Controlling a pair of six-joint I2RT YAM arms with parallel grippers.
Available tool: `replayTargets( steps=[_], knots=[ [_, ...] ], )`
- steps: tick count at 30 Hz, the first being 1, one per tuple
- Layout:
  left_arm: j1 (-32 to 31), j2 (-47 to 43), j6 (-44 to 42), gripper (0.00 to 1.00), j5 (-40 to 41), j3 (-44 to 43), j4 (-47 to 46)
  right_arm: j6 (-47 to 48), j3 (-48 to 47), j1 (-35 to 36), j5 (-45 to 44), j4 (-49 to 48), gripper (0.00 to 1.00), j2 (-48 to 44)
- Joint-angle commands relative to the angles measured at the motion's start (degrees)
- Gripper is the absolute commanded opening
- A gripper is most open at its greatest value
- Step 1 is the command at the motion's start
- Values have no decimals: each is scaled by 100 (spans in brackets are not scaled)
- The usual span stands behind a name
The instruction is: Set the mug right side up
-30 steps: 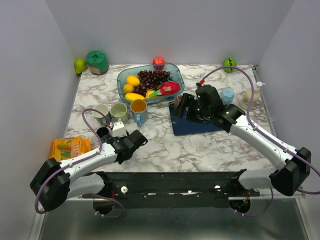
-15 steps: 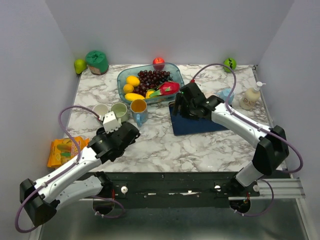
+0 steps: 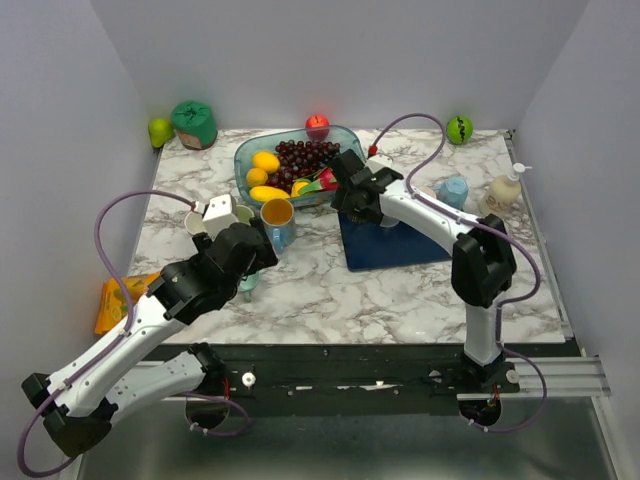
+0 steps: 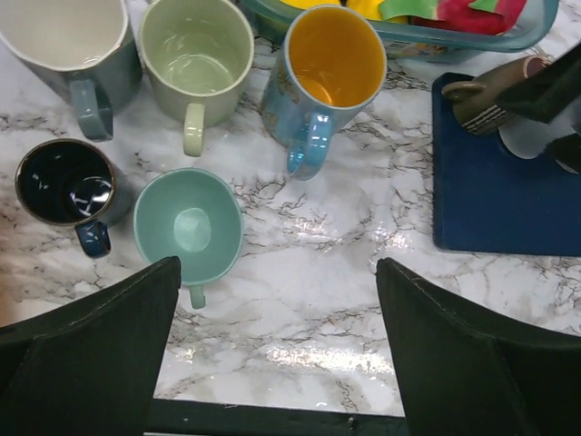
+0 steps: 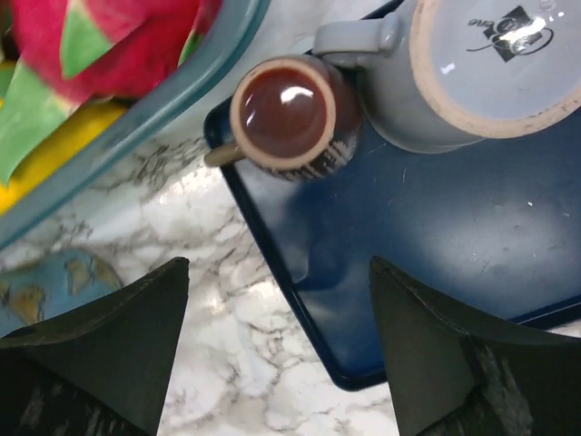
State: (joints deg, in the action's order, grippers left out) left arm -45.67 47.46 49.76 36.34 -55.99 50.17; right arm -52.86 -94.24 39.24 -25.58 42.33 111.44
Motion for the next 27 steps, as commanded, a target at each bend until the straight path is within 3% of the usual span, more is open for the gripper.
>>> replayTargets(
  steps=[1, 6, 11, 22, 27],
  knots=[
    [93, 166, -511, 97, -504, -237, -376, -1225, -937, -84, -913, 1031, 87, 711],
    [269, 176, -669, 97, -742, -299, -482, -2297, -1729, -224, -983, 1857, 87, 1266],
    [488, 114, -783, 98, -962, -308, -526, -2781, -1931, -382, -835, 1920, 87, 1556],
    [1016, 114, -1021, 98, -1436, -308, -570, -2835, -2564, -532, -369, 2122, 87, 2189],
    [1130, 88, -1029, 98, -1542, -246, -579, -2169, -2459, -532, -115, 1921, 87, 2207]
  ],
)
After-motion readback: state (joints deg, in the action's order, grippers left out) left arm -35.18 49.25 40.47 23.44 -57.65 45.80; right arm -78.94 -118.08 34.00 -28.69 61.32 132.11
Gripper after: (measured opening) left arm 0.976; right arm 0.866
